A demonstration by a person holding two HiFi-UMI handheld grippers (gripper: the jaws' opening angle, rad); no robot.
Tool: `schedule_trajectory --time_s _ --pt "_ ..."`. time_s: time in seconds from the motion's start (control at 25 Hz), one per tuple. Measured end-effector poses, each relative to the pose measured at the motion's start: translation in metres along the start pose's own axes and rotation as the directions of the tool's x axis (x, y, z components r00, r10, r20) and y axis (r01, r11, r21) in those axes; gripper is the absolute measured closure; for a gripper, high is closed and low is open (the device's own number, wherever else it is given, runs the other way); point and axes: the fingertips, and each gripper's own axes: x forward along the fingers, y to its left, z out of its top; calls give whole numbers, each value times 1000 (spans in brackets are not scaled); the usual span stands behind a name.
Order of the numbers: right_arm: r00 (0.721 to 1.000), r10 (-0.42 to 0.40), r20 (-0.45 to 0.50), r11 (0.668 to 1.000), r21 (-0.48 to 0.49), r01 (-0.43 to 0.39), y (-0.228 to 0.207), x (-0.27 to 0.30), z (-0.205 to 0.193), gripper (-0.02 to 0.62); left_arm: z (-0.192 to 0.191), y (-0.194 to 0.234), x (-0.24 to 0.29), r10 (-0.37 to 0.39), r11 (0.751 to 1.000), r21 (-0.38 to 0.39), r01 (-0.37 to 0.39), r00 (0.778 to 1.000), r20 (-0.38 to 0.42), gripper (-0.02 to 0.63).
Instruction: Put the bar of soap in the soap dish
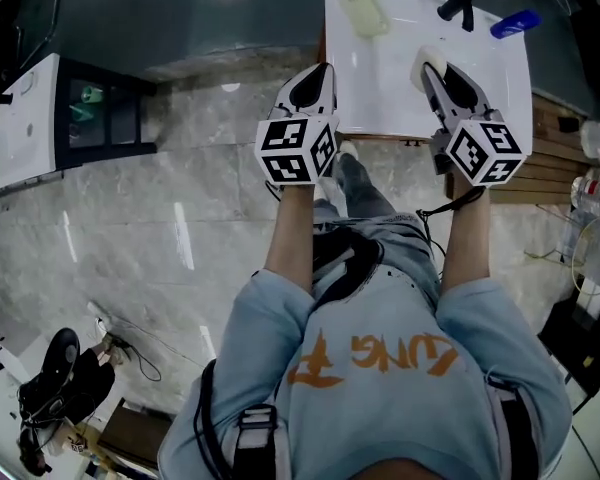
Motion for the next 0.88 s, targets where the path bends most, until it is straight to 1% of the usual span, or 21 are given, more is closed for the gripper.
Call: schedule_trajectory --time_s 0.12,0.2,0.28,0.36,0.44,0.56,0.76,0.88 --pt "997 21 79 998 63 -26 -11 18 21 477 19 11 14 27 998 59 -26 1000 -13 584" --pt "992 49 117 996 72 -57 -17 31 37 477 31 15 25 45 995 90 -43 999 -13 584" --pt "990 72 123 995 63 -80 -26 45 48 477 38 13 39 52 993 106 -50 998 -16 584" --pt "989 88 119 992 78 -98 -39 58 50 477 36 7 51 48 992 115 -44 998 -31 584" --pt "989 86 118 988 114 -100 -54 72 48 477 29 6 61 56 994 99 -51 997 -48 584" --pt "989 102 104 981 152 -117 -61 94 39 477 15 16 67 94 994 61 -89 992 -82 584" --pt "986 161 45 972 165 -166 -69 137 25 477 3 35 75 146 989 11 -146 984 -98 584" --pt "981 193 -5 969 156 -190 -71 154 13 477 -2 42 75 177 984 -4 -178 979 -98 584"
